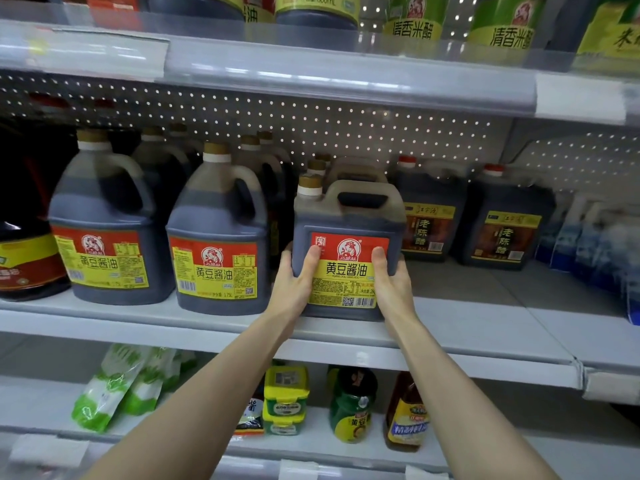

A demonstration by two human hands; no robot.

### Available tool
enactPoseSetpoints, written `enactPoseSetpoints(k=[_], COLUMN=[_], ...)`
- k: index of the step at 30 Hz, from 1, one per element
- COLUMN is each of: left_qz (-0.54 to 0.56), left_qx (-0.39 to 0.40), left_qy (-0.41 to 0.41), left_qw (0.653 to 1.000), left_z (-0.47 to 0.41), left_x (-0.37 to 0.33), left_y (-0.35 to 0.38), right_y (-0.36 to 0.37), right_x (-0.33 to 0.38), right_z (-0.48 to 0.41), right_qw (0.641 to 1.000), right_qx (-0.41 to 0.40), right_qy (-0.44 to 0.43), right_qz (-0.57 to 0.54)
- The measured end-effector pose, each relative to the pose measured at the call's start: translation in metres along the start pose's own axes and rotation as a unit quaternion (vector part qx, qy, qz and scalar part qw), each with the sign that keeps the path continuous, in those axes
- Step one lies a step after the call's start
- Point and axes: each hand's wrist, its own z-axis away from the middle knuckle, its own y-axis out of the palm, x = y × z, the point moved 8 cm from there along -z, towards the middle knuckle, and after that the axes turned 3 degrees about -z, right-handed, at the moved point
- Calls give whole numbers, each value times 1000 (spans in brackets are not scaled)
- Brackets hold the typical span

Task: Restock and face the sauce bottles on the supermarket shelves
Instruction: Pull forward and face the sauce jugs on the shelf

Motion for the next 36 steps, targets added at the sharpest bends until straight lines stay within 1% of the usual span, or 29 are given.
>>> enactPoseSetpoints(k=[6,11,19,24,30,36], left_qz=[-12,-14,-32,-32,-21,-18], left_qx=[2,8,67,56,61,66], left_qy=[-7,-5,15,17,22,27], left_qw=[1000,1000,997,998,998,997], left_z=[-7,-7,2,2,-2,-3], left_x=[2,2,15,20,24,24], left_y=[3,3,-6,-11,-9,-8], right_y=[-1,0,-7,-6,-7,-7], right_x=[-4,-5,-19,-22,-24,-25], right_z=[-11,-10,10,10,10,11], right_qw=[1000,1000,998,998,998,997], right_qx=[-7,5,41,47,37,43], right_qy=[-7,-9,2,1,-7,-15], right_qz=[8,9,38,49,54,58])
